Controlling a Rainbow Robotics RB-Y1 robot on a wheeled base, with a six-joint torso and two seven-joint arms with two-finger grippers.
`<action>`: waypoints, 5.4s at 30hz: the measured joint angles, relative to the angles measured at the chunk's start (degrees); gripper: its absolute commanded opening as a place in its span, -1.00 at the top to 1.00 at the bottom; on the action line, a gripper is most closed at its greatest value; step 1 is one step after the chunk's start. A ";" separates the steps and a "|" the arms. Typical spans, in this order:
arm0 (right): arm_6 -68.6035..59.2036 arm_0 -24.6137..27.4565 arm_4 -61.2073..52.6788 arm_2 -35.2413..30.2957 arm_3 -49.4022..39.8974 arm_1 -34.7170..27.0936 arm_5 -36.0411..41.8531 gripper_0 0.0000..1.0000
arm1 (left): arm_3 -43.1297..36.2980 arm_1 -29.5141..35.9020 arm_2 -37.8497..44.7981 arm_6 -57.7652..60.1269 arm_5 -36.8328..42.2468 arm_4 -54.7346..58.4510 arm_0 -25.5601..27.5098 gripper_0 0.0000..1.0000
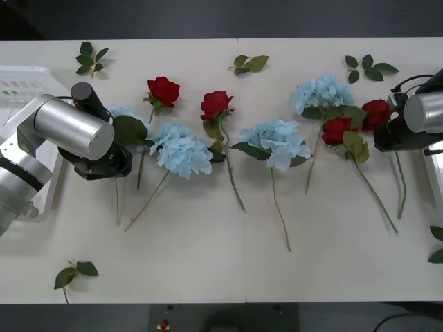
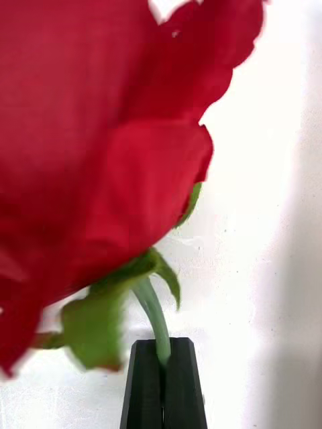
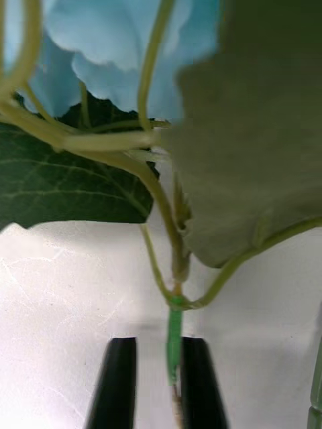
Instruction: Put the red flowers into the right box and the blue flowers into the left box
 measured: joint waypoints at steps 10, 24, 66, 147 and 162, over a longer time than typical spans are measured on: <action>0.08 0.00 -4.06 -2.41 0.12 -0.11 -1.02 1.00 | -0.32 0.04 0.26 -0.28 -1.88 0.00 0.00 1.00; 1.68 -0.13 -14.99 -5.52 -14.24 -15.89 13.39 1.00 | -12.81 5.73 11.39 -2.90 1.19 0.54 0.05 1.00; 14.19 -1.41 14.83 -5.51 16.09 -11.45 -17.29 1.00 | 9.75 12.11 35.80 -39.93 -4.59 -0.08 1.54 1.00; -14.55 7.25 -0.92 13.78 -38.29 -10.82 3.26 -0.93 | 7.78 -8.67 10.80 -20.32 -6.28 -3.01 -12.66 -0.94; -14.55 7.25 0.56 15.31 -34.29 -8.35 1.56 -0.93 | 21.97 -10.95 4.24 -20.33 -11.69 -3.27 -19.35 -0.95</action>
